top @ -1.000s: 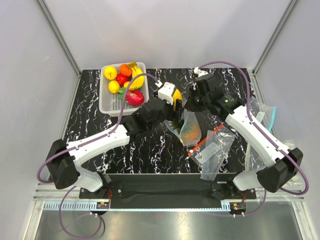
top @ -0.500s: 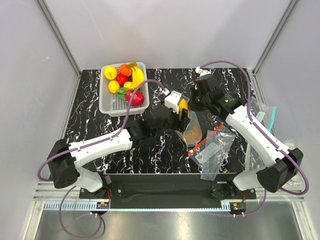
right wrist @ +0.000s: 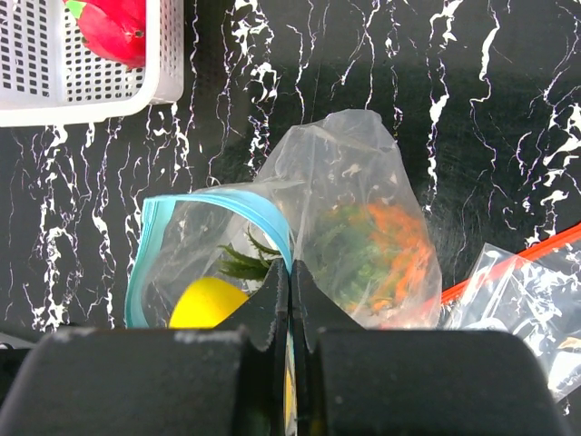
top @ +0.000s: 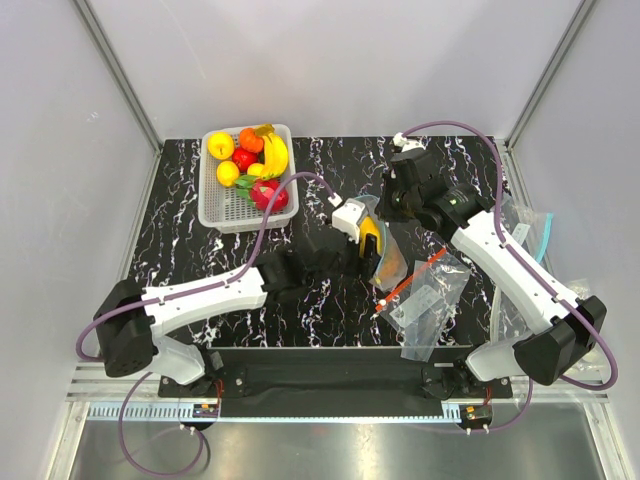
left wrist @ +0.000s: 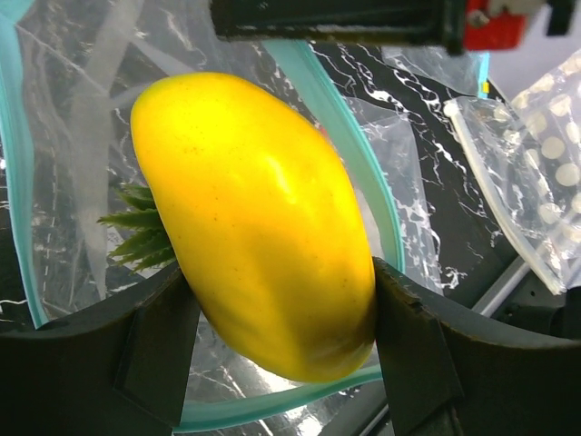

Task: Place the food in the zip-top bag and seal the zipper
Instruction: Place the fake fruit in the zipper food storage bag.

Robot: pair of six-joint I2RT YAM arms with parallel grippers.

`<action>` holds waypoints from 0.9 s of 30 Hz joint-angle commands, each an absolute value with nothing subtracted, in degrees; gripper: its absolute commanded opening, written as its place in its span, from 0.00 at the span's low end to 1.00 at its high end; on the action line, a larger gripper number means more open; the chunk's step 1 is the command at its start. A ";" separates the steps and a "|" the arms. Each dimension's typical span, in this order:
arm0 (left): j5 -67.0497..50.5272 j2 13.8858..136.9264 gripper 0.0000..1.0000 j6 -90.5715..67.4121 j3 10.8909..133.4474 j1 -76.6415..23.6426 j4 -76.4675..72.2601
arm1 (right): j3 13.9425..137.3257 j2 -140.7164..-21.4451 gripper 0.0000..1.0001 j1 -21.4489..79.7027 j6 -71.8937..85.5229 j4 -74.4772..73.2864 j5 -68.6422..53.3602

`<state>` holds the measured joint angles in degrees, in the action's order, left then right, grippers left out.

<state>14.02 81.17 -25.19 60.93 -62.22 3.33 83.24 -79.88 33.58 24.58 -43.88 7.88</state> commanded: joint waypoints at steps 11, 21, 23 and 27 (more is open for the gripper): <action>16.43 78.41 0.54 -25.32 60.64 -63.11 1.66 | 84.99 -77.96 0.00 33.57 25.75 -42.54 9.93; 14.34 68.93 0.54 -23.64 63.29 -51.63 9.23 | 83.24 -77.34 0.00 33.14 25.66 -42.19 10.02; 11.01 64.98 0.56 -24.34 59.78 -48.27 7.92 | 82.97 -77.26 0.00 33.05 25.66 -42.01 9.76; 3.35 63.80 0.56 -24.35 57.83 -44.74 5.71 | 82.62 -77.17 0.00 32.96 25.40 -41.92 9.76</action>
